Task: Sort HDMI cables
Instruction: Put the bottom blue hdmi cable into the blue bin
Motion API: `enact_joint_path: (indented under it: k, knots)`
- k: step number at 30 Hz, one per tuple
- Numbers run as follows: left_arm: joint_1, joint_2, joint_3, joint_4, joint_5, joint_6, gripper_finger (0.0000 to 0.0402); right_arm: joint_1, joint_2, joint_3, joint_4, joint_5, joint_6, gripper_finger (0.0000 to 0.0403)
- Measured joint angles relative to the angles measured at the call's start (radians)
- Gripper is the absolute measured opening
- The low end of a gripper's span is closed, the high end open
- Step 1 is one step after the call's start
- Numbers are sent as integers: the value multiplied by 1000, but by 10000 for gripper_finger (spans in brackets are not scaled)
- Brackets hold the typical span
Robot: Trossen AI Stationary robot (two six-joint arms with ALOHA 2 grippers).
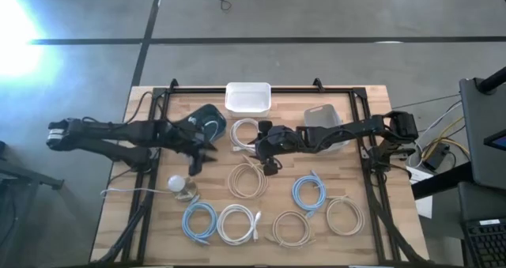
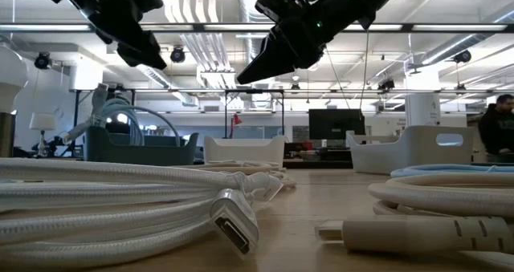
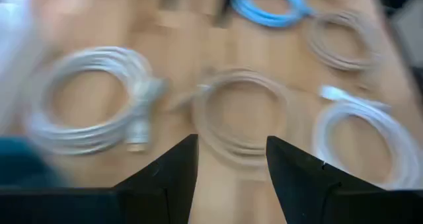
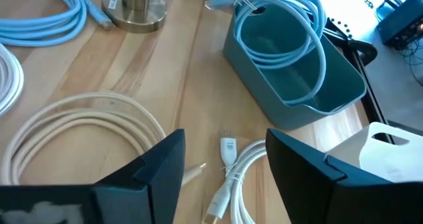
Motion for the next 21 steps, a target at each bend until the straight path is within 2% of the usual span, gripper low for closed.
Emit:
enact_joint_path:
  k: [12, 16, 21]
  knots:
    - [-318, 227, -7, -4, 81, -247, 167, 0, 0, -2, 0, 0, -19, 210]
    - [-400, 284, -3, 17, 81, -344, 158, 0, 0, -2, 0, 1, -19, 210]
    - [-458, 362, -3, 74, 48, -364, 154, 0, -1, -2, 0, 1, -18, 210]
